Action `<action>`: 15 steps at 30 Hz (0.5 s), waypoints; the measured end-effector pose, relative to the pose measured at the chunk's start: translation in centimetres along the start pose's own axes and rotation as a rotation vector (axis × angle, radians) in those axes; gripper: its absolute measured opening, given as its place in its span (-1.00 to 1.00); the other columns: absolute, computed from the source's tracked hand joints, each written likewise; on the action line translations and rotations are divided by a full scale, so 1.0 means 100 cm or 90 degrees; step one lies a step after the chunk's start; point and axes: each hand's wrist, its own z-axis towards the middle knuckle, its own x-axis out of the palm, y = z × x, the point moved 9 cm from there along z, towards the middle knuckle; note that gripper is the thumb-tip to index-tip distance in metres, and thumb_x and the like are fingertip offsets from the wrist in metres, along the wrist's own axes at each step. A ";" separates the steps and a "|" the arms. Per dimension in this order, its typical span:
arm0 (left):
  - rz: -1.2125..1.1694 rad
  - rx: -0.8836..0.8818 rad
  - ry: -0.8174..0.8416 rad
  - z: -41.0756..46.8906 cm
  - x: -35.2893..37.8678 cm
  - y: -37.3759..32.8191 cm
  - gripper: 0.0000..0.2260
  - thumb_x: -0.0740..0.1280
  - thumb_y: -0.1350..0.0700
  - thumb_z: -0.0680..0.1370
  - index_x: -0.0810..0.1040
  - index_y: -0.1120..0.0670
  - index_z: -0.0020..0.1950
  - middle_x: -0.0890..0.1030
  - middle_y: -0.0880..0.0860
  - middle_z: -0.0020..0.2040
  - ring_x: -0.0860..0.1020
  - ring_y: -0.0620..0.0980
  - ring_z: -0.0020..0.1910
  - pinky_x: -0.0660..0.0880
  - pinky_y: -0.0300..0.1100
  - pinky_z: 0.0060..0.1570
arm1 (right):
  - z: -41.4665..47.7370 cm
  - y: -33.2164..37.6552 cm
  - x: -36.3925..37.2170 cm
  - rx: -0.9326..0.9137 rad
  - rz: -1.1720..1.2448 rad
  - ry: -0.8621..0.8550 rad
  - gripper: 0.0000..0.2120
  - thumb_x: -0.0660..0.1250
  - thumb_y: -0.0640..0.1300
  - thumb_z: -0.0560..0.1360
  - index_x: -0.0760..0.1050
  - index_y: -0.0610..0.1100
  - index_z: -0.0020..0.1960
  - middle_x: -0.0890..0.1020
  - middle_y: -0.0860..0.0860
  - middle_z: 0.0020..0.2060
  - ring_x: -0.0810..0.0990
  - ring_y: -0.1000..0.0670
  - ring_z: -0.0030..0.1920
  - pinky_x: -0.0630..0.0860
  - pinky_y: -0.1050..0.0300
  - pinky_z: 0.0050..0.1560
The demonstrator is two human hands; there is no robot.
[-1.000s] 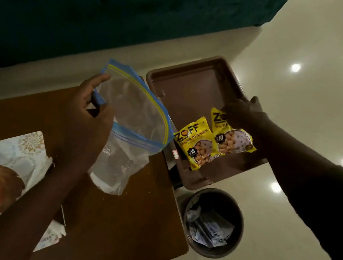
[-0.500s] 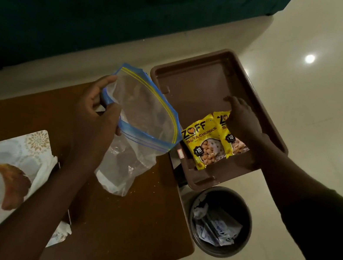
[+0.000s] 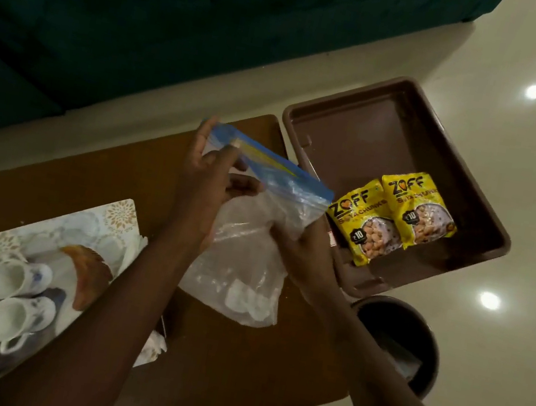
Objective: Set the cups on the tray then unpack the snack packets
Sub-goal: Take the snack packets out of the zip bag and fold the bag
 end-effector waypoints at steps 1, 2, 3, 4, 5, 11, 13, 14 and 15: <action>0.035 0.024 0.002 -0.001 -0.007 -0.003 -0.47 0.29 0.10 0.59 0.20 -0.08 0.52 0.61 0.03 -0.18 0.63 -0.01 -0.25 0.58 -0.15 -0.20 | 0.002 -0.003 -0.006 0.024 0.031 -0.035 -0.70 0.39 -0.21 0.50 0.47 -0.17 0.21 0.66 -0.14 0.04 0.67 -0.11 0.01 0.61 -0.14 0.04; 0.118 0.068 -0.010 -0.002 -0.017 -0.007 -0.41 0.33 0.02 0.57 0.15 -0.12 0.54 0.60 0.04 -0.07 0.61 -0.03 -0.13 0.56 -0.15 -0.13 | 0.005 -0.007 -0.011 0.049 0.099 -0.049 -0.77 0.35 -0.29 0.51 0.50 -0.23 0.16 0.68 -0.15 -0.02 0.68 -0.11 -0.07 0.64 -0.09 -0.03; 0.217 0.110 -0.026 -0.001 -0.030 -0.010 -0.34 0.37 -0.06 0.53 0.12 -0.16 0.54 0.56 0.03 0.05 0.57 -0.06 -0.02 0.53 -0.15 -0.06 | 0.008 -0.007 -0.016 0.065 0.172 -0.039 -0.81 0.32 -0.36 0.51 0.52 -0.30 0.11 0.70 -0.14 -0.12 0.69 -0.08 -0.15 0.65 -0.01 -0.11; 0.288 0.117 -0.032 0.000 -0.041 -0.008 -0.28 0.40 -0.12 0.49 0.09 -0.21 0.54 0.51 0.02 0.17 0.52 -0.07 0.10 0.52 -0.13 0.00 | 0.010 -0.004 -0.022 0.067 0.223 -0.013 -0.84 0.30 -0.42 0.50 0.53 -0.38 0.07 0.69 -0.13 -0.21 0.68 -0.06 -0.22 0.63 0.06 -0.16; 0.306 0.075 -0.012 0.001 -0.051 0.000 -0.23 0.42 -0.16 0.44 0.05 -0.26 0.53 0.45 0.02 0.29 0.47 -0.04 0.21 0.52 -0.09 0.07 | 0.011 0.000 -0.028 0.065 0.241 0.024 -0.86 0.28 -0.44 0.49 0.53 -0.44 0.04 0.66 -0.17 -0.24 0.65 -0.08 -0.23 0.60 0.06 -0.16; 0.096 -0.339 0.259 -0.038 -0.064 0.082 -0.20 0.49 0.00 0.37 0.17 -0.15 0.53 0.47 0.06 0.42 0.49 0.12 0.35 0.41 0.15 0.33 | 0.006 0.014 -0.025 0.052 0.221 0.171 -0.73 0.30 -0.33 0.51 0.45 -0.49 0.14 0.60 -0.28 -0.09 0.63 -0.13 -0.16 0.61 0.09 -0.22; 0.096 -0.311 0.205 -0.040 -0.073 0.086 -0.23 0.50 0.17 0.40 0.21 -0.04 0.53 0.52 0.12 0.37 0.58 0.09 0.24 0.52 0.09 0.24 | 0.005 0.015 -0.018 0.023 0.245 0.153 -0.66 0.31 -0.27 0.54 0.41 -0.34 0.28 0.63 -0.26 0.08 0.65 -0.18 0.02 0.62 -0.02 -0.05; 0.087 -0.269 0.144 -0.036 -0.081 0.084 -0.26 0.48 0.24 0.43 0.21 -0.02 0.52 0.51 0.12 0.38 0.60 0.04 0.21 0.59 -0.02 0.13 | 0.004 0.010 -0.016 0.040 0.279 0.130 -0.59 0.32 -0.20 0.55 0.35 -0.21 0.36 0.63 -0.20 0.15 0.65 -0.19 0.10 0.62 -0.07 -0.01; 0.076 -0.224 0.087 -0.033 -0.088 0.078 -0.28 0.45 0.28 0.45 0.21 -0.04 0.52 0.47 0.11 0.41 0.59 0.02 0.21 0.61 -0.13 0.03 | 0.001 0.001 -0.016 0.071 0.310 0.097 -0.53 0.34 -0.12 0.54 0.28 -0.07 0.40 0.63 -0.14 0.19 0.64 -0.18 0.15 0.62 -0.10 -0.01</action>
